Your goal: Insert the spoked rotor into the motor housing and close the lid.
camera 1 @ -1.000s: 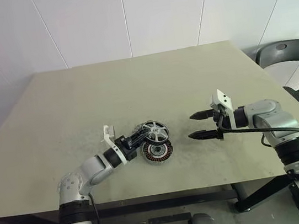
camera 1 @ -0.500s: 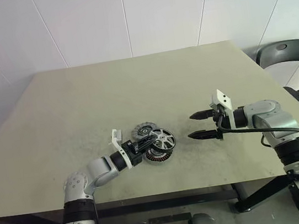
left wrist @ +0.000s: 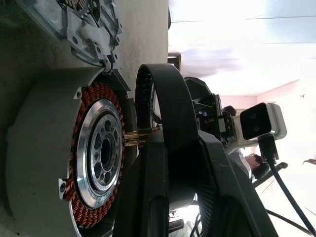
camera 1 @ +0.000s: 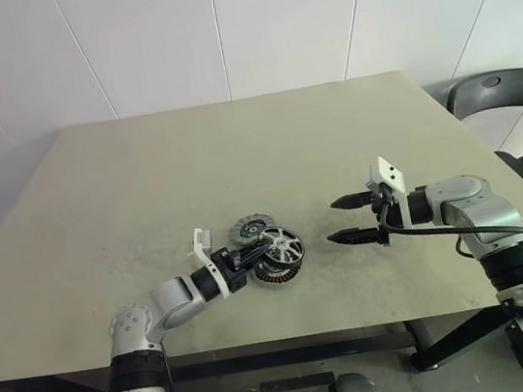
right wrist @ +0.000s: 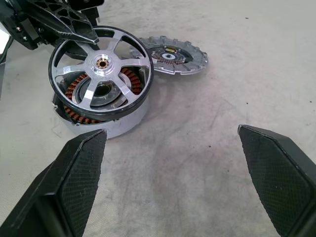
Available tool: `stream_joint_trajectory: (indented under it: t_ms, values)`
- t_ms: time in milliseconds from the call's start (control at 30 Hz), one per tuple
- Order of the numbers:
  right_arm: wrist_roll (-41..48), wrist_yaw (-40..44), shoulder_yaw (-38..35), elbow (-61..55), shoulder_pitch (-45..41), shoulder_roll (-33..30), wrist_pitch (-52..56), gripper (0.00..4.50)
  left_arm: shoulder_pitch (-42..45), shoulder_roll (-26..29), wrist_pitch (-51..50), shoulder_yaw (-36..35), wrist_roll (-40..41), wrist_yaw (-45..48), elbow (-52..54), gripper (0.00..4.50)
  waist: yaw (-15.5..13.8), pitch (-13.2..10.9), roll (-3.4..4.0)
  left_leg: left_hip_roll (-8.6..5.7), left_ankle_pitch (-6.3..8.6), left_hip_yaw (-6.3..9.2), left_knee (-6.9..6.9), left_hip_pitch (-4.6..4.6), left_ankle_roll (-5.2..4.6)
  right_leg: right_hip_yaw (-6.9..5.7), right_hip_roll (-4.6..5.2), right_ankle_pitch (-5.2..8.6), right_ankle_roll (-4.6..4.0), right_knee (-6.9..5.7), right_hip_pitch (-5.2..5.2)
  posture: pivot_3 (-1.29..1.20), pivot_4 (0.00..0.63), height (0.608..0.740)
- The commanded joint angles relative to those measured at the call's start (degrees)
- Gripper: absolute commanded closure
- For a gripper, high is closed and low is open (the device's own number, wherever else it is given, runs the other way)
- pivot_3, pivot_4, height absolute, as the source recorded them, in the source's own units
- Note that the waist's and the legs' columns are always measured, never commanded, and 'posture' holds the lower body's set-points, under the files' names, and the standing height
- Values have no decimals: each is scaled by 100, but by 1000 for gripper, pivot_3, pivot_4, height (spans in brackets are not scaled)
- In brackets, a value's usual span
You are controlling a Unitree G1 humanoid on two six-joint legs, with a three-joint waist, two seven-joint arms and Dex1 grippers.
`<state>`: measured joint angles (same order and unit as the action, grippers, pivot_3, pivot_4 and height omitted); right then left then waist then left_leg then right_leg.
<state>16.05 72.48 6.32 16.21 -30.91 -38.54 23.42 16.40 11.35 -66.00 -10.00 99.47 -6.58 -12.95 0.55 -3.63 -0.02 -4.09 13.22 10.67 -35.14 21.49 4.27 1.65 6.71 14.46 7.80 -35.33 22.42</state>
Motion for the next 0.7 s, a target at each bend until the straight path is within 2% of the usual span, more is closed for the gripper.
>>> stream_joint_trajectory:
  t_ms: [33, 433, 700]
  values:
    - [65, 6, -71, -134, -132, 36, -41, 0, -26, 37, -84, -31, 61, 47, 178, 4098, 3, 0, 0, 0, 0, 0, 0, 0, 0, 0, 0, 0, 0, 0, 0, 0, 0, 740]
    - [34, -38, -56, -121, -132, 74, -69, 0, -23, 88, -3, -60, -86, 12, 216, 4098, 6, 0, 0, 0, 0, 0, 0, -1, 0, 0, 0, 0, 0, 0, 0, 0, 0, 740]
    - [-7, -35, -43, -62, -175, 107, -112, 0, -16, 150, -59, -12, -113, -126, 343, 1415, -3, 0, 0, 0, 0, 0, 0, -1, 0, 1, 0, -2, -2, -1, -1, 0, 0, 740]
